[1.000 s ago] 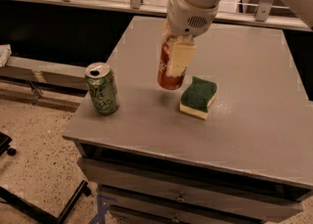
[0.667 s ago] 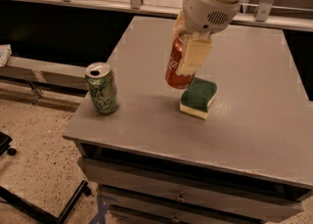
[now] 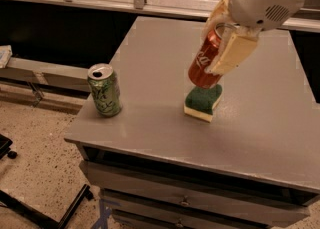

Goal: Pick coke can

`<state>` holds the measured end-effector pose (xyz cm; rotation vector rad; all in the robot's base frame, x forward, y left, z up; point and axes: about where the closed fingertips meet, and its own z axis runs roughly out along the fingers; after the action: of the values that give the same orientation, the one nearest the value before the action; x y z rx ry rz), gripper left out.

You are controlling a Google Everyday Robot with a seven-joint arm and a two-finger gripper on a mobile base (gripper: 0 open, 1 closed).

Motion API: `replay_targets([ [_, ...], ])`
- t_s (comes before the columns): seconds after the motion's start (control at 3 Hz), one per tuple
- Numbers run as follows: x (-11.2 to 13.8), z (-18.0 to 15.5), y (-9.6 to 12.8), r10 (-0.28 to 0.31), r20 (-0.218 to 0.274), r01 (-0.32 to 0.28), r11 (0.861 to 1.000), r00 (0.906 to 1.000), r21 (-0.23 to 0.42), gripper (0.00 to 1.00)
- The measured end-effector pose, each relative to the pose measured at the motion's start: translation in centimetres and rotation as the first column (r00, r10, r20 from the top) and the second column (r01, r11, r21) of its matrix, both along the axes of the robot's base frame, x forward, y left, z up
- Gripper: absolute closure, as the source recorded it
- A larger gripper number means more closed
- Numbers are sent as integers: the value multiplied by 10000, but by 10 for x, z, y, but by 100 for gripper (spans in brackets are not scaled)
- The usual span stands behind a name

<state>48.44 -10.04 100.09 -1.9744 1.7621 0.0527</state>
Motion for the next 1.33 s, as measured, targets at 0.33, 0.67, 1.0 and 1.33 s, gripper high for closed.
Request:
replay_targets([
  [0.33, -14, 17, -20, -87, 206, 73, 9976, 9997, 695, 100],
  [0.67, -20, 25, -29, -161, 299, 130, 9947, 9994, 1016, 100],
  [1.0, -21, 28, -38, -299, 329, 258, 9924, 9990, 1205, 100],
  [1.33, -19, 36, -42, -428, 560, 342, 9887, 9975, 1461, 100],
])
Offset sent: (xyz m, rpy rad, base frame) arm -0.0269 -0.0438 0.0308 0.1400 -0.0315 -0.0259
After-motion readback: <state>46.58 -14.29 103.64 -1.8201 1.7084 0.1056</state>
